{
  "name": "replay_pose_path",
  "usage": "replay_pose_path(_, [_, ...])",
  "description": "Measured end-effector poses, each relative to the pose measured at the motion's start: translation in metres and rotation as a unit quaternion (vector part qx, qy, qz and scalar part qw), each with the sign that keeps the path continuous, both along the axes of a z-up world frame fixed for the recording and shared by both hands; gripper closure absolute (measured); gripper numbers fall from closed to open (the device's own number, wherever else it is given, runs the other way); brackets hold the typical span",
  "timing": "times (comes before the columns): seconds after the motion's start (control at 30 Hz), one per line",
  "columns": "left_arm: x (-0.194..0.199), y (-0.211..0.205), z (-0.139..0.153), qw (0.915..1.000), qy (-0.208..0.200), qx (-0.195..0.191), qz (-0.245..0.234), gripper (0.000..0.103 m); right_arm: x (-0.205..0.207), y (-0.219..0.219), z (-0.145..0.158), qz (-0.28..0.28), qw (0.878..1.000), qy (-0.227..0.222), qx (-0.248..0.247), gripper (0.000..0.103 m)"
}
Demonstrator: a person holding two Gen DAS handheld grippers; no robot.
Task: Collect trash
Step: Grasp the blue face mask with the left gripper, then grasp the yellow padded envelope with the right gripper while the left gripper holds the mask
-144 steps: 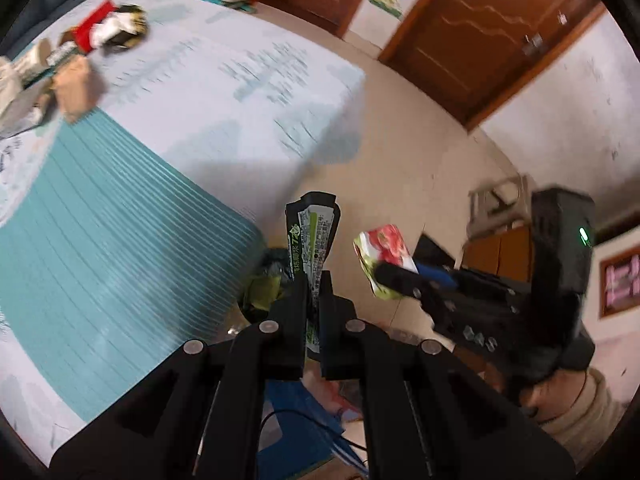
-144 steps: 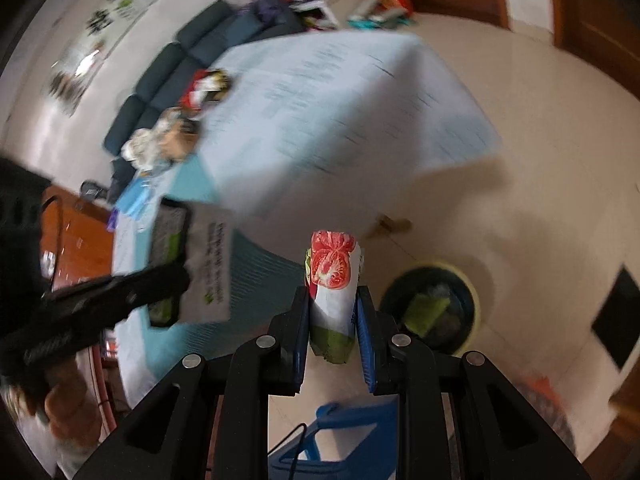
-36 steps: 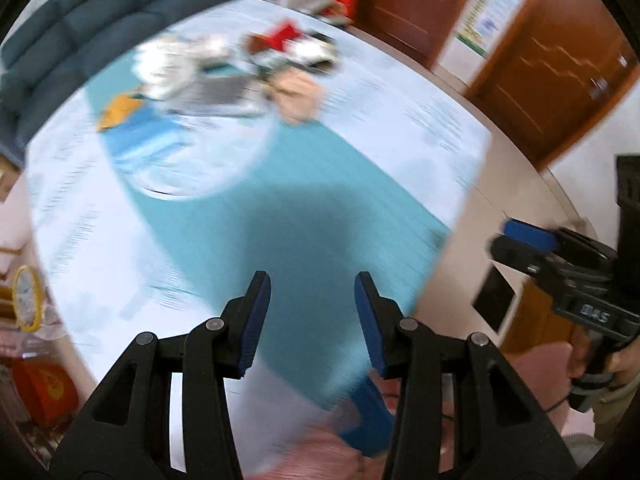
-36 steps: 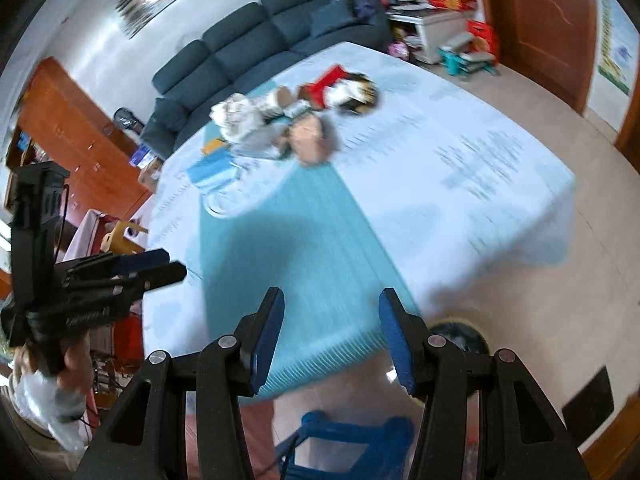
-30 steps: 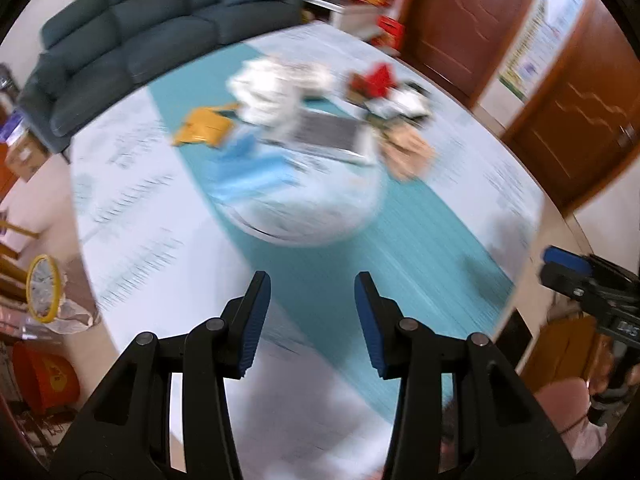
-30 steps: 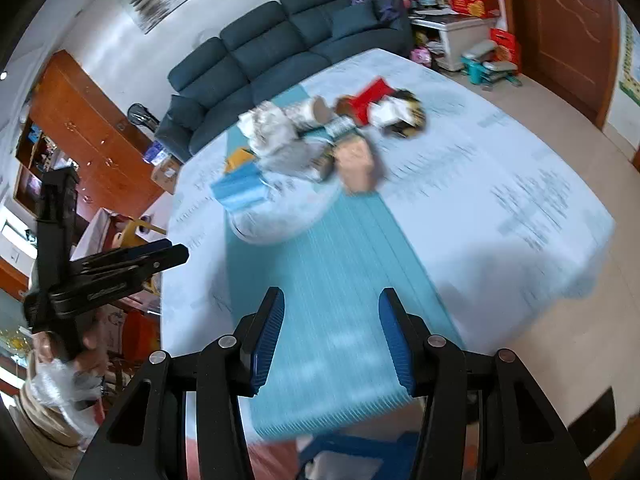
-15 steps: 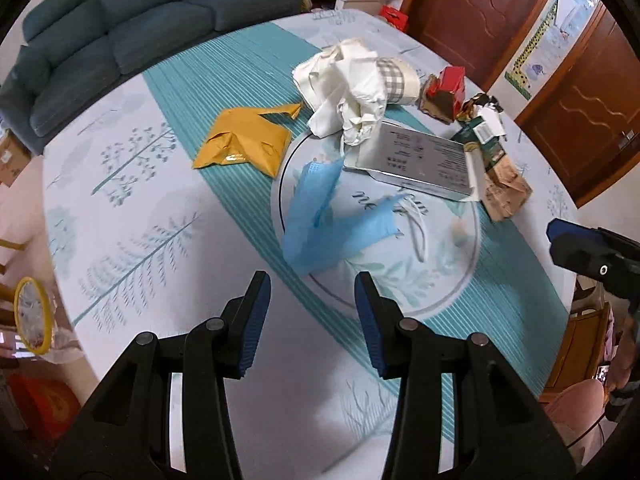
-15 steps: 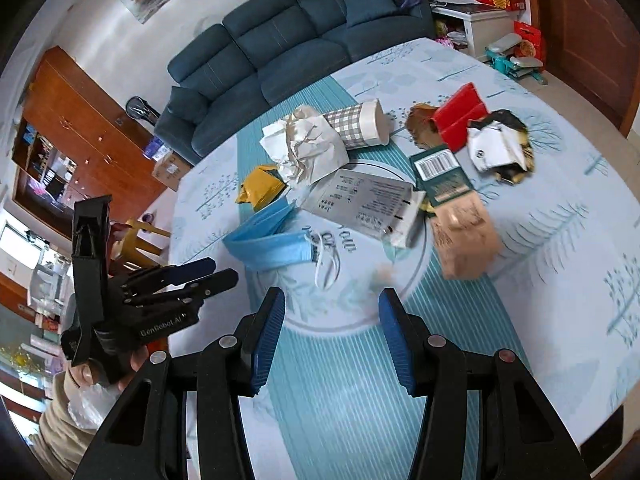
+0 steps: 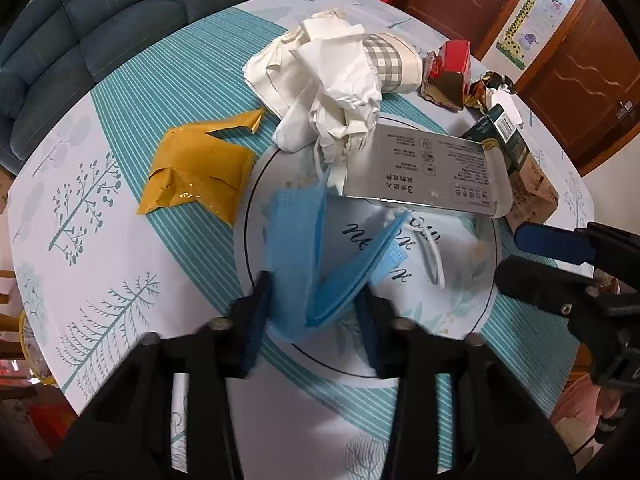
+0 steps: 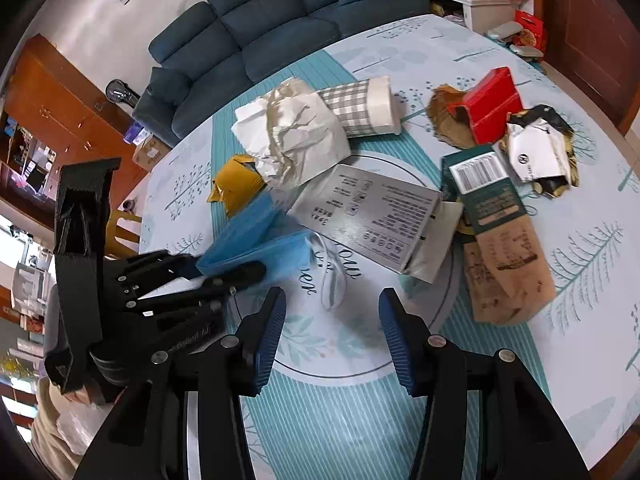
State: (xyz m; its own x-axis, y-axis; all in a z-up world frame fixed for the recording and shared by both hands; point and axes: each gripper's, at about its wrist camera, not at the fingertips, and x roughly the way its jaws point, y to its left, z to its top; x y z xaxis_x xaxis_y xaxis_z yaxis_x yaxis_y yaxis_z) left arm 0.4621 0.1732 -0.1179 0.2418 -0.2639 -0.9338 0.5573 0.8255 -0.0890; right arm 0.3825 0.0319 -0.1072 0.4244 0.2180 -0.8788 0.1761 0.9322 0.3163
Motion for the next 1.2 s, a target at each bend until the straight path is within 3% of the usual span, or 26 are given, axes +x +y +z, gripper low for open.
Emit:
replay_pose_path(0.03, [0.001,0.001,-0.001,1.0000,0.002,-0.003,0.005,0.092,0.002,0.002,0.000,0.003,1.000,0.000,0.001,0.053])
replay_pose_path(0.1, [0.000,0.008,-0.001,0.9996,0.009,-0.018,0.022,0.097,0.006,0.008,0.000,0.010,1.000,-0.002,0.004,0.053])
replay_pose_path(0.23, [-0.010,0.028,0.001,0.9980,0.016,-0.030,0.054,0.099,0.020,0.024,0.003,0.032,0.999,-0.012,0.008,0.053])
replay_pose_path(0.5, [-0.036,0.086,0.017,0.9898,0.024,-0.090,0.108,0.099,0.063,0.066,0.001,0.065,0.997,-0.030,0.025,0.053])
replay_pose_path(0.7, [-0.051,0.132,0.035,0.9835,-0.007,-0.097,0.153,0.099,0.099,0.098,0.002,0.077,0.995,-0.053,0.021,0.053])
replay_pose_path(0.87, [-0.049,0.164,0.046,0.9742,-0.036,-0.084,0.206,0.099,0.137,0.113,-0.003,0.073,0.995,-0.065,-0.006,0.053])
replay_pose_path(1.13, [-0.044,0.190,0.027,0.9652,-0.004,-0.090,0.245,0.099,0.166,0.144,-0.041,0.114,0.990,-0.022,-0.084,0.053])
replay_pose_path(1.17, [-0.044,0.191,0.025,0.9644,0.000,-0.091,0.248,0.099,0.165,0.146,-0.046,0.119,0.988,-0.013,-0.095,0.055])
replay_pose_path(1.2, [-0.045,0.191,0.023,0.9641,0.003,-0.091,0.250,0.099,0.164,0.149,-0.052,0.125,0.987,0.001,-0.104,0.064])
